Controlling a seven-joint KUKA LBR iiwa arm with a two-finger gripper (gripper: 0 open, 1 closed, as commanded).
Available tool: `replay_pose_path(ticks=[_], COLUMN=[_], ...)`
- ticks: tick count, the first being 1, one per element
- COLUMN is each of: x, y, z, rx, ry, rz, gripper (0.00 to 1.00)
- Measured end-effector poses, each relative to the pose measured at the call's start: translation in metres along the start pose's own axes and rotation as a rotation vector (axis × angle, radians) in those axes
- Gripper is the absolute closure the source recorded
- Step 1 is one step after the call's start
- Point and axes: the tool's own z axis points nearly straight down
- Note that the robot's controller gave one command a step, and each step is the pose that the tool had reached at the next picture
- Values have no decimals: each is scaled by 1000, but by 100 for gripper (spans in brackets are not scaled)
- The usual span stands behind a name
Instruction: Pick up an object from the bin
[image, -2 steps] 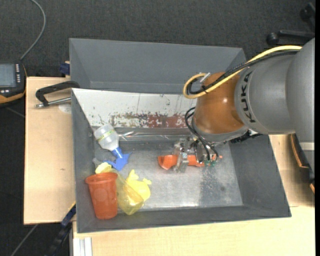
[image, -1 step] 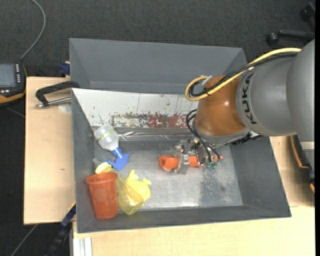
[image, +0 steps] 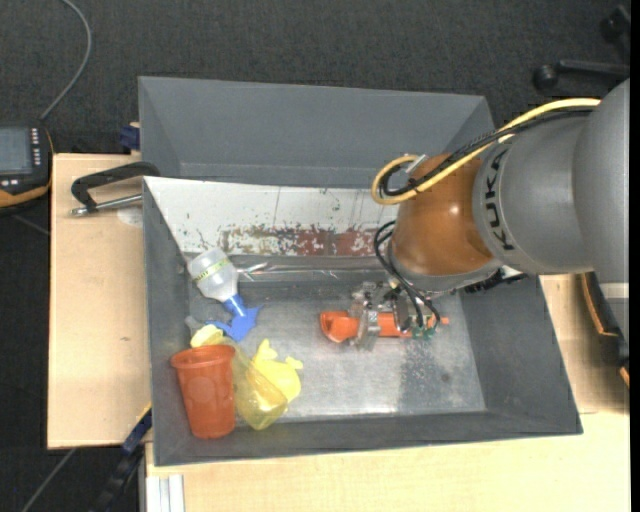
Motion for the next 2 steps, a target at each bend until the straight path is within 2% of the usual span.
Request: replay_pose_path(ticks=[1, 2], x=[0, -42], y=[0, -11], z=[0, 0], rx=[0, -1], ry=[0, -10], rz=[0, -355], gripper=[100, 100])
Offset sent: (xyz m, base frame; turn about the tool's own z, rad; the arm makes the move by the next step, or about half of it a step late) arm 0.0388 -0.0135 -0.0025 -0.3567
